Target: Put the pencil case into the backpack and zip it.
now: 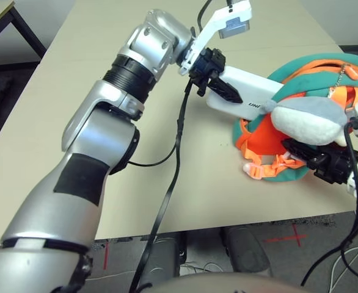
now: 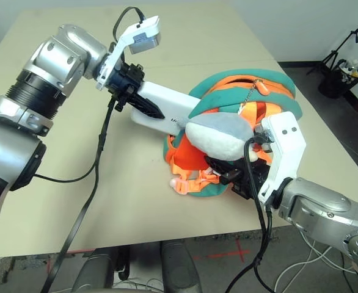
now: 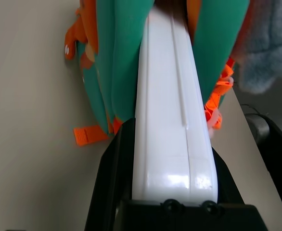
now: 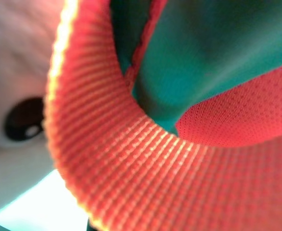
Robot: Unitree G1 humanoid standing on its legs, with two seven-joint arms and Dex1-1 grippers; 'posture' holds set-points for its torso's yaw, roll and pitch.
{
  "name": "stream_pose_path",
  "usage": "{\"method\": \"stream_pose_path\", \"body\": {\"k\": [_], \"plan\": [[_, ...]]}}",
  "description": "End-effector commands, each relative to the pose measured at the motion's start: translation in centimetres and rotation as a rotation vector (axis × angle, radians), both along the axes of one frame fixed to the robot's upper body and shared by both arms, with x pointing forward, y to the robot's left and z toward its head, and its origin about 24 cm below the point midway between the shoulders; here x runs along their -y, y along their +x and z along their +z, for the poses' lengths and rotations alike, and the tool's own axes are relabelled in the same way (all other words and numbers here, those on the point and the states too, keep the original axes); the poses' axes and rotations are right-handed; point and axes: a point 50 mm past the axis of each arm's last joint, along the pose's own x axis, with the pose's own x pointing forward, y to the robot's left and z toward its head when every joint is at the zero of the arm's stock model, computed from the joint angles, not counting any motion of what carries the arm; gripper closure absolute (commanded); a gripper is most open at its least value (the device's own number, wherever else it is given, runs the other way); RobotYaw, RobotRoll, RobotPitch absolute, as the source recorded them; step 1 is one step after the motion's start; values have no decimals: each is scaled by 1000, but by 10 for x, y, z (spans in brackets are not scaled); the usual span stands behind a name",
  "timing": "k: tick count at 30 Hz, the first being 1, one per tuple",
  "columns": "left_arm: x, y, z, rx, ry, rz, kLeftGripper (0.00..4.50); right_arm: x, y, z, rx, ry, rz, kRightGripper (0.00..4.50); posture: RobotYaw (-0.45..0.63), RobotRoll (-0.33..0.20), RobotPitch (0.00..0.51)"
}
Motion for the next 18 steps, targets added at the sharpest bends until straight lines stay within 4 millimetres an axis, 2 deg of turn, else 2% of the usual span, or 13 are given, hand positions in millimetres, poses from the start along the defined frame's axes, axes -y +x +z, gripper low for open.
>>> {"method": "stream_pose_path", "body": {"k": [1, 9, 18], "plan": [[23, -11, 8, 20, -27, -75, 3083, -5, -3, -9, -60, -14, 48, 4329, -240, 0, 188], [48, -25, 3, -9, -38, -130, 3083, -8, 0, -9, -56, -11, 64, 4329, -243, 0, 178], [73, -29, -17, -3, -14, -139, 3083, -13, 4, -10, -41, -3, 76, 4329, -259, 0, 169]]}}
